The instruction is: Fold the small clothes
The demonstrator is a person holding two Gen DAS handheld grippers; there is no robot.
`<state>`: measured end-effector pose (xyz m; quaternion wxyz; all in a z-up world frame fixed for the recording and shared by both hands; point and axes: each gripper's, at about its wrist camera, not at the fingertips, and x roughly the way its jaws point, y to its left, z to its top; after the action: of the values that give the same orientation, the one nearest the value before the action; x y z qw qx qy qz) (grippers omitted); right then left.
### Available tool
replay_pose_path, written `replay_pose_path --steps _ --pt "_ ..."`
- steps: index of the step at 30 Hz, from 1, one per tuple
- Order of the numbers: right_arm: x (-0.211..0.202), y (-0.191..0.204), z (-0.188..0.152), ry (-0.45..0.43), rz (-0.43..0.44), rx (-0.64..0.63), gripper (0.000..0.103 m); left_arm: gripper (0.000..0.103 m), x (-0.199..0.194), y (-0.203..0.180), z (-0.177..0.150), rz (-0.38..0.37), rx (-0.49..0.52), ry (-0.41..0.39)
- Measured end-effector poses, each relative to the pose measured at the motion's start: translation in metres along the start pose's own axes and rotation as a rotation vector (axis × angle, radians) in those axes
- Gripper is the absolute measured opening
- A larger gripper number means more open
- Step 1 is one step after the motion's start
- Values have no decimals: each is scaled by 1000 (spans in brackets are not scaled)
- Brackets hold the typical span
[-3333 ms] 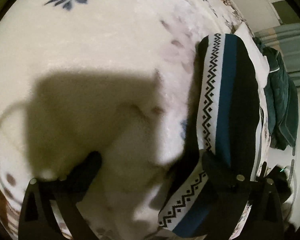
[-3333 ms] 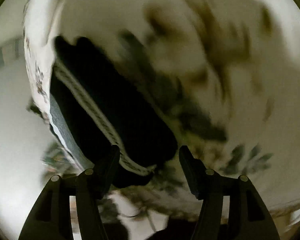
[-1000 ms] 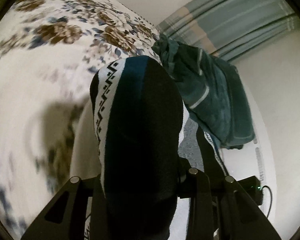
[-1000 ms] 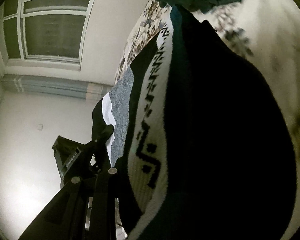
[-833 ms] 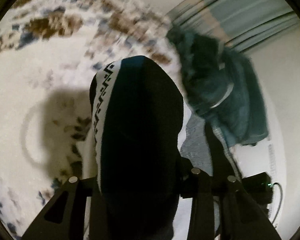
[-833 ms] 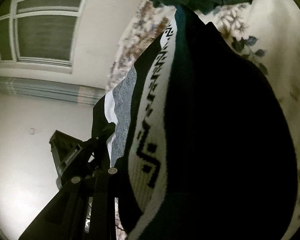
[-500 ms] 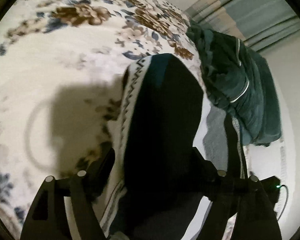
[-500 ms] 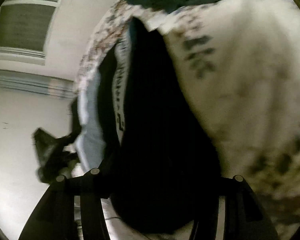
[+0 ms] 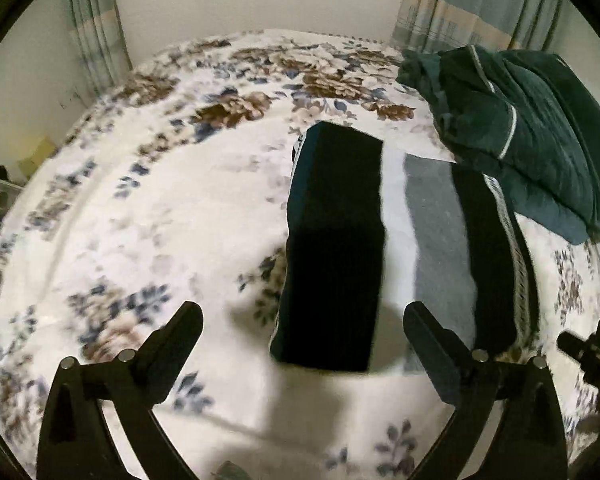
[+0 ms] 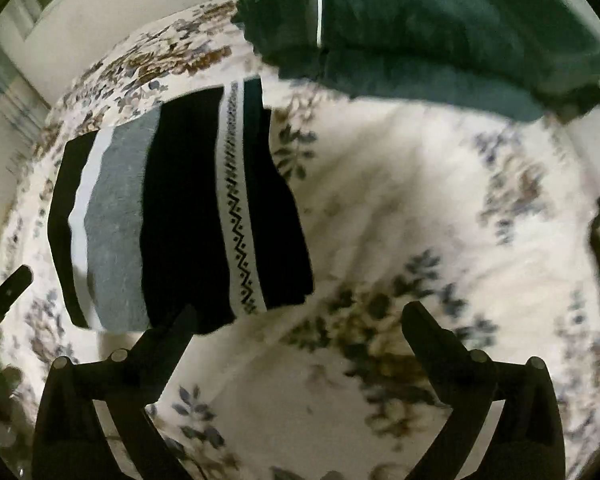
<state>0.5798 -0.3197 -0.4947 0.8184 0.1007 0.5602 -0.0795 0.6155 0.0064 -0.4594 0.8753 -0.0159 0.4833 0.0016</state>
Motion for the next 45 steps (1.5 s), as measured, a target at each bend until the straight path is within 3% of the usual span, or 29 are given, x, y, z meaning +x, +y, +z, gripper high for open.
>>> replay_pose_path --steps 3,11,18,27,35,45 --pt "-47 9 -6 -55 -71 -31 103 102 -38 -9 -5 5 -1 -9" --pt "-201 16 -42 -165 -160 -77 103 102 -159 -27 -18 16 8 -75" --pt "-334 6 -84 -261 -146 -91 103 102 -286 -30 -34 28 -13 -186" --pt "-484 -1 -142 -386 -99 -127 103 102 -407 -37 -74 19 -8 -275" --pt "-585 -11 -197 -480 -70 -160 103 102 -470 -44 -105 7 5 -305" --pt "-650 -28 -233 -547 -32 -172 103 102 -520 -56 -129 16 20 -377"
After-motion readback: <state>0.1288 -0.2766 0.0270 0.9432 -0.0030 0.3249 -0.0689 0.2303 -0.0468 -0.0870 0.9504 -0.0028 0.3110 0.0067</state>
